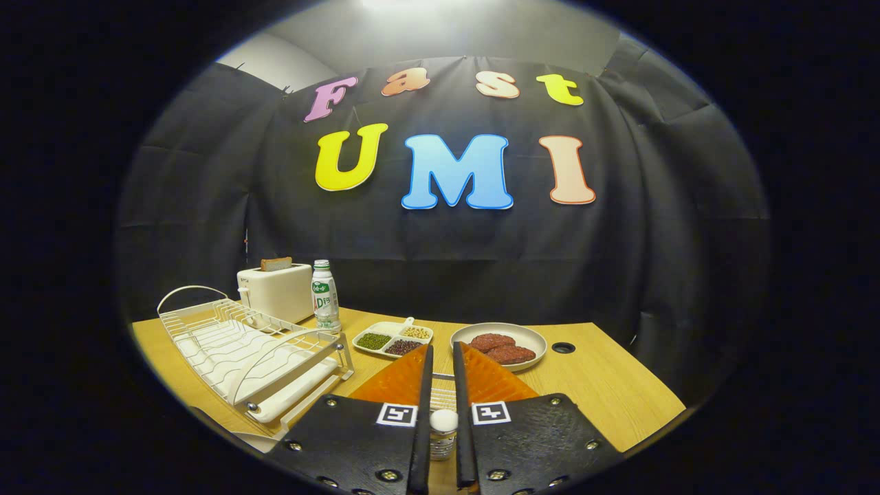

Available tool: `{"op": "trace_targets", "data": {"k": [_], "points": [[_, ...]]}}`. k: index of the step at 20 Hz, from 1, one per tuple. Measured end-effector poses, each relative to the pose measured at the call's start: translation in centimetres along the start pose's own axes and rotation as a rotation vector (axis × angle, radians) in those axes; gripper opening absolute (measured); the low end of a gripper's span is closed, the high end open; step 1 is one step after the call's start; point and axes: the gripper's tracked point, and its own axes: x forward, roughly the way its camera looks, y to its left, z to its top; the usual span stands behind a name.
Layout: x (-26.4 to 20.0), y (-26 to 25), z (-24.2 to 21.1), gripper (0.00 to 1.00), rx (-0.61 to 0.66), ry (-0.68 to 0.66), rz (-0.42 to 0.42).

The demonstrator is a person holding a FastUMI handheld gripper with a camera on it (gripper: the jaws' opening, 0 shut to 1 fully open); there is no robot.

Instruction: Take the plate from the dish rack, then take the spoon from the basket and place it into the plate.

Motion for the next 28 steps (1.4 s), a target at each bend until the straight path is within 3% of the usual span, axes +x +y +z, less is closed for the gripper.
{"op": "trace_targets", "data": {"k": [16, 25, 28], "points": [[-8.6, -1.8, 13.4, 0.15, -0.003, 0.025, -0.120], [-11.9, 2.1, 11.5, 0.14, 0.021, 0.148, -0.104], [-11.9, 4.9, 9.3, 0.14, 0.027, 0.212, -0.059]]}}
